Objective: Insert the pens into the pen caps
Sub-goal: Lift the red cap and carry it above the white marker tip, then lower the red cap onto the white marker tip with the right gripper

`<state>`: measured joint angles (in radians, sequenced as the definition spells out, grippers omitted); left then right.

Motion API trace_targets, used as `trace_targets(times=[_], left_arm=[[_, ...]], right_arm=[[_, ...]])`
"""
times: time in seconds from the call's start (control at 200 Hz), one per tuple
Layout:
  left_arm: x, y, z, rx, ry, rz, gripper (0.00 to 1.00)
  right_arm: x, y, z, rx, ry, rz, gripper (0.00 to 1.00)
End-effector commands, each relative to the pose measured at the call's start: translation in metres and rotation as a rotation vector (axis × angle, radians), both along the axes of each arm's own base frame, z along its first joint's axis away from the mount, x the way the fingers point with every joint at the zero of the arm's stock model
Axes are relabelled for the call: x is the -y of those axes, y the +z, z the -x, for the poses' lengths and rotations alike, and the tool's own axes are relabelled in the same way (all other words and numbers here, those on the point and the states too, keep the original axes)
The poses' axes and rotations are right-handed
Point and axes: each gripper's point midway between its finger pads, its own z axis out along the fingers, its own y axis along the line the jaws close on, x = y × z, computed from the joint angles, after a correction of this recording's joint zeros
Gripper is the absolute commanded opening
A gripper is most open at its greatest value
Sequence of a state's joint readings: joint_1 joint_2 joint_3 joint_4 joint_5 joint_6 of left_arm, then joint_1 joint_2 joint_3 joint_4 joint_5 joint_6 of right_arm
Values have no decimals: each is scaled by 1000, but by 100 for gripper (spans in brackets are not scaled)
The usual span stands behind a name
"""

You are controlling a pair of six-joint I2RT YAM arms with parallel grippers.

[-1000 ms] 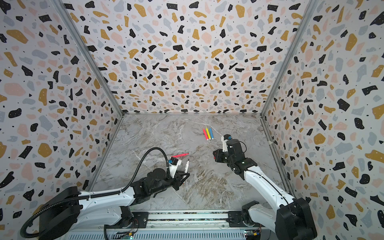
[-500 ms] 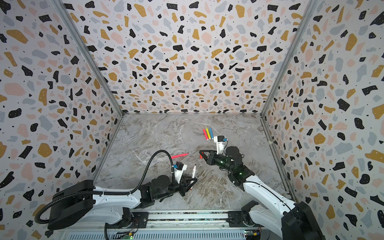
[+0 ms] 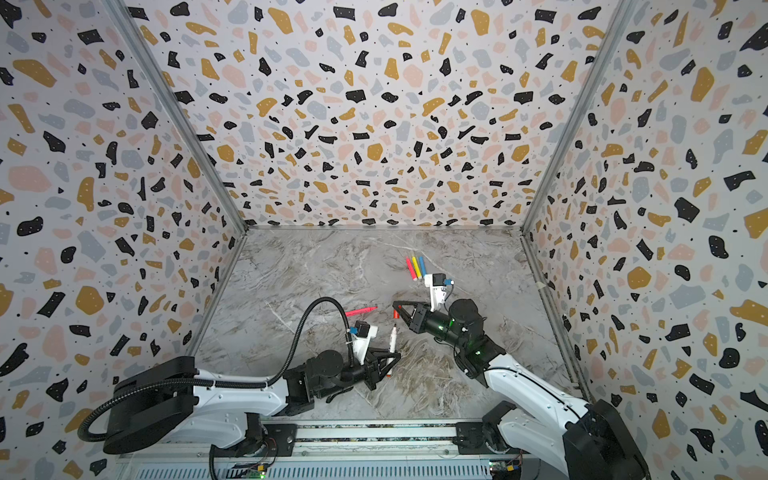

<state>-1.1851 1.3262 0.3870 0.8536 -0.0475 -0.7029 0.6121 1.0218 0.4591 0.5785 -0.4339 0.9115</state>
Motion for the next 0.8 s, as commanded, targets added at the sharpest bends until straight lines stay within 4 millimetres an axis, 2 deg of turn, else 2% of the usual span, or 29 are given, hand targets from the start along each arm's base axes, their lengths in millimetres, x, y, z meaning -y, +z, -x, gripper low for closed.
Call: trace_targets(times=[0.0, 0.28, 0.606, 0.796], left_arm=[[7, 26, -6, 35, 19, 69, 1], [7, 27, -7, 35, 26, 69, 1], [7, 24, -5, 27, 18, 63, 1], [5, 26, -4, 29, 21, 74, 1]], right_arm=[[-4, 14, 4, 35, 10, -42, 0], [-6, 18, 10, 46, 17, -57, 0], [3, 29, 3, 78, -42, -52, 0], [-1, 33, 5, 83, -14, -56, 0]])
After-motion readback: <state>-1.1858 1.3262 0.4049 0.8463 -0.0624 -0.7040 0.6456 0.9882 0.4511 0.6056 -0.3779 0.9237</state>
